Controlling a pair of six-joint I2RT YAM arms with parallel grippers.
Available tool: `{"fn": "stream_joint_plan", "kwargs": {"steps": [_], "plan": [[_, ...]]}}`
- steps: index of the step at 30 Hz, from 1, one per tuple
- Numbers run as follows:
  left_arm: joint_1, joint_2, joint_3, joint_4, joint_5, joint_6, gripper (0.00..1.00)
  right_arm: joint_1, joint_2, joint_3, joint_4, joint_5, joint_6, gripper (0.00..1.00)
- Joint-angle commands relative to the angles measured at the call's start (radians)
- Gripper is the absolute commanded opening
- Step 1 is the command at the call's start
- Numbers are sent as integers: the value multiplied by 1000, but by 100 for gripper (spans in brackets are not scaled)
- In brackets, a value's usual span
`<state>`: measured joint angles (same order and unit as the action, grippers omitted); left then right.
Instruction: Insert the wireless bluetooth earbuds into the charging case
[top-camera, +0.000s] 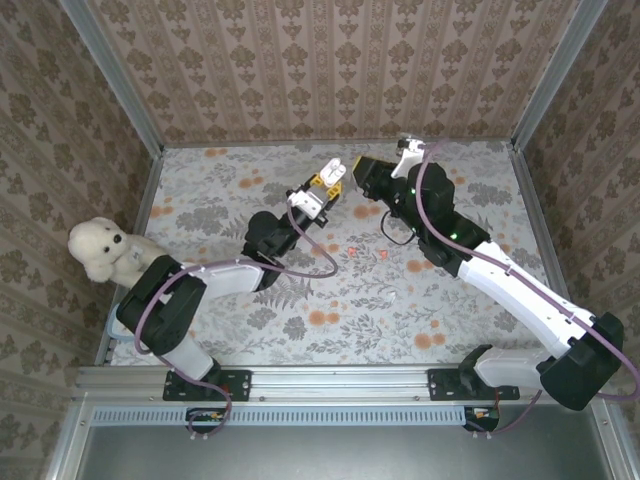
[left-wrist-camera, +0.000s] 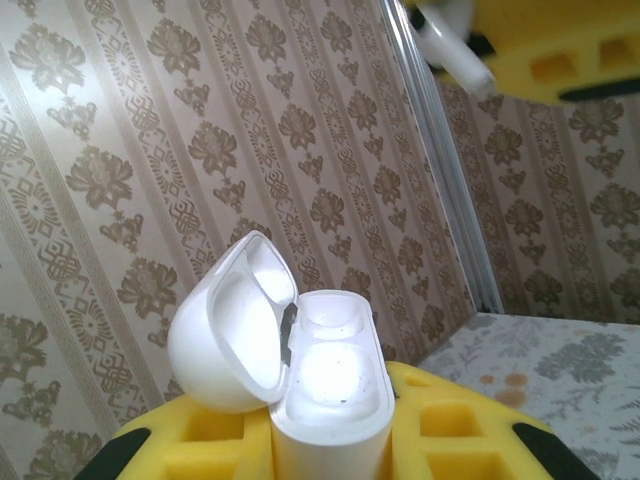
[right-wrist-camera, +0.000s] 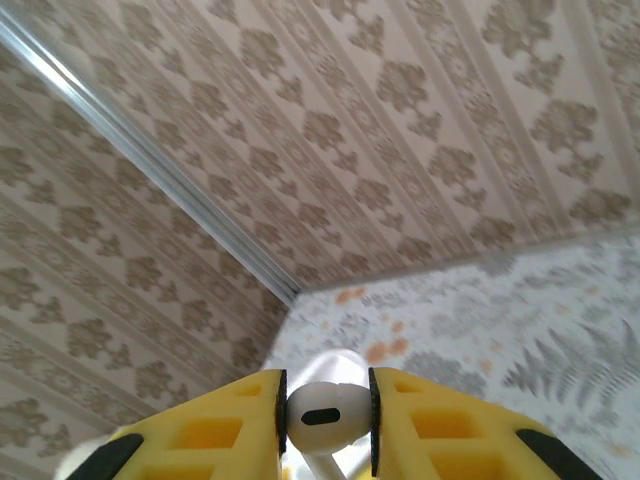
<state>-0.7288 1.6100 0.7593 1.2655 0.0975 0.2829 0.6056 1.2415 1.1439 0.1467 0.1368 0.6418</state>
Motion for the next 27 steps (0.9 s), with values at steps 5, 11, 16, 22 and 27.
{"fn": "stream_joint_plan", "kwargs": {"steps": [5, 11, 16, 22, 27], "plan": [[-12, 33, 91, 38, -107, -39, 0, -6, 41, -77, 368, -90, -23, 26], [-10, 36, 108, 35, -131, -166, 0, -7, 80, -100, 452, -104, -7, 27], [-8, 26, 104, 28, -131, -207, 0, -7, 104, -96, 479, -120, 4, 26], [-8, 11, 99, 19, -122, -228, 0, -11, 140, -79, 496, -154, 24, 25], [-9, 4, 96, 10, -120, -235, 0, -16, 193, -51, 504, -205, 43, 25]]}}
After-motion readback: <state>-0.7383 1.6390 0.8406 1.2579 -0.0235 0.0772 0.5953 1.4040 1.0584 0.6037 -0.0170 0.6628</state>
